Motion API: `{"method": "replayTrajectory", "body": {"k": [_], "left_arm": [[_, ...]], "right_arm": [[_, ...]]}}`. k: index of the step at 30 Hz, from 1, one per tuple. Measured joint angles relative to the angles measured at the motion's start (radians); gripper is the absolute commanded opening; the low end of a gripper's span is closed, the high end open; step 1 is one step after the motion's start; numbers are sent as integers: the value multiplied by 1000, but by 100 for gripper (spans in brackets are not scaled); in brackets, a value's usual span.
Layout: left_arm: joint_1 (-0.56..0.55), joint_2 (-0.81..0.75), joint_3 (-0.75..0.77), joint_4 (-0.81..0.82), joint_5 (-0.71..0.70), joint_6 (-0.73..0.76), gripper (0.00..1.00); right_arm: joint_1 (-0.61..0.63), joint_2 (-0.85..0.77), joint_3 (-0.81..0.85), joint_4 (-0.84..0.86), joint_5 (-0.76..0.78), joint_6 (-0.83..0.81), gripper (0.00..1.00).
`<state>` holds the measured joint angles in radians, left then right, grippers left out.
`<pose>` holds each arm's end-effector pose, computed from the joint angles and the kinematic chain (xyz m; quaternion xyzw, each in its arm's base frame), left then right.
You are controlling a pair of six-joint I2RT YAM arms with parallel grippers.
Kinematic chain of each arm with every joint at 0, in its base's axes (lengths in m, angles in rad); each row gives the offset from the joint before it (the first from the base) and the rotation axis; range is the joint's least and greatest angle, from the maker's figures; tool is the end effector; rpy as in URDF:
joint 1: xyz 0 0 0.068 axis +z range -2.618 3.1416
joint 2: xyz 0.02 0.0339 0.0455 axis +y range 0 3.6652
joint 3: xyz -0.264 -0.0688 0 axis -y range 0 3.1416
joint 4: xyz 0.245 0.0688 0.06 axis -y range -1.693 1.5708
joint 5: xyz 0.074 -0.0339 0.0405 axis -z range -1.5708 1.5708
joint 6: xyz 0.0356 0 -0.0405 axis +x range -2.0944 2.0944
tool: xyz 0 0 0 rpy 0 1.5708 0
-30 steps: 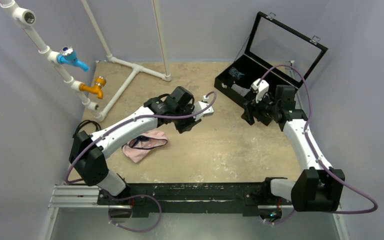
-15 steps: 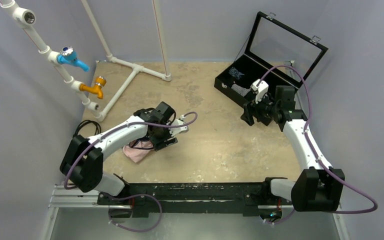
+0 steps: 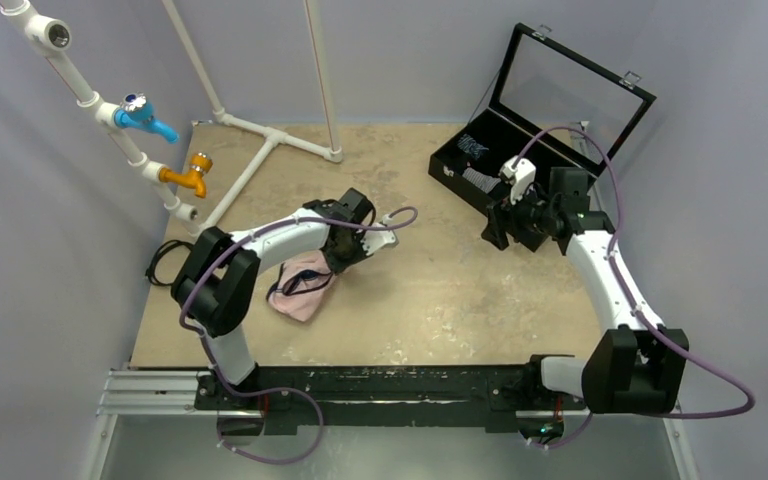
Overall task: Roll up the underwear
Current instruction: Move the underwear to the center of the board.
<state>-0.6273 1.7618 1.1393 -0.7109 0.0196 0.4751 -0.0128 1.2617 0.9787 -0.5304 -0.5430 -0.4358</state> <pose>0.2667 -0.1942 0.1721 0.5210 0.8453 -0.0187 0.1173 0.2637 0.0150 0.2783 -0.2848 0.8544 0.1637 0.4027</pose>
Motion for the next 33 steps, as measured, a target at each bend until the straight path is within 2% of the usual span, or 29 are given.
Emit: {"method": "replayTrajectory", "body": {"k": [8, 11, 13, 15, 19, 23, 27, 30, 33], "left_arm": [[-73, 56, 336, -98, 155, -77, 1], [-103, 97, 517, -125, 245, -147, 32], [-109, 112, 593, -119, 288, -187, 43], [-107, 113, 614, -115, 307, -222, 49], [-99, 87, 529, -104, 299, -248, 58], [-66, -23, 335, -117, 272, -246, 59], [33, -190, 204, -135, 255, -221, 59], [113, -360, 113, -132, 215, -186, 60], [121, -472, 48, -127, 196, -163, 59]], "right_arm": [[0, -79, 62, -58, -29, -6, 75], [0, -79, 88, -86, -52, -11, 75], [1, -79, 96, -102, -64, -14, 76], [3, -79, 100, -114, -82, -19, 76], [58, -77, 100, -140, -97, -36, 82], [151, -76, 75, -103, -97, -37, 87], [233, -13, 59, -71, -97, -45, 95], [294, 90, 64, -47, -73, -56, 95], [356, 188, 75, -28, -42, -62, 92]]}}
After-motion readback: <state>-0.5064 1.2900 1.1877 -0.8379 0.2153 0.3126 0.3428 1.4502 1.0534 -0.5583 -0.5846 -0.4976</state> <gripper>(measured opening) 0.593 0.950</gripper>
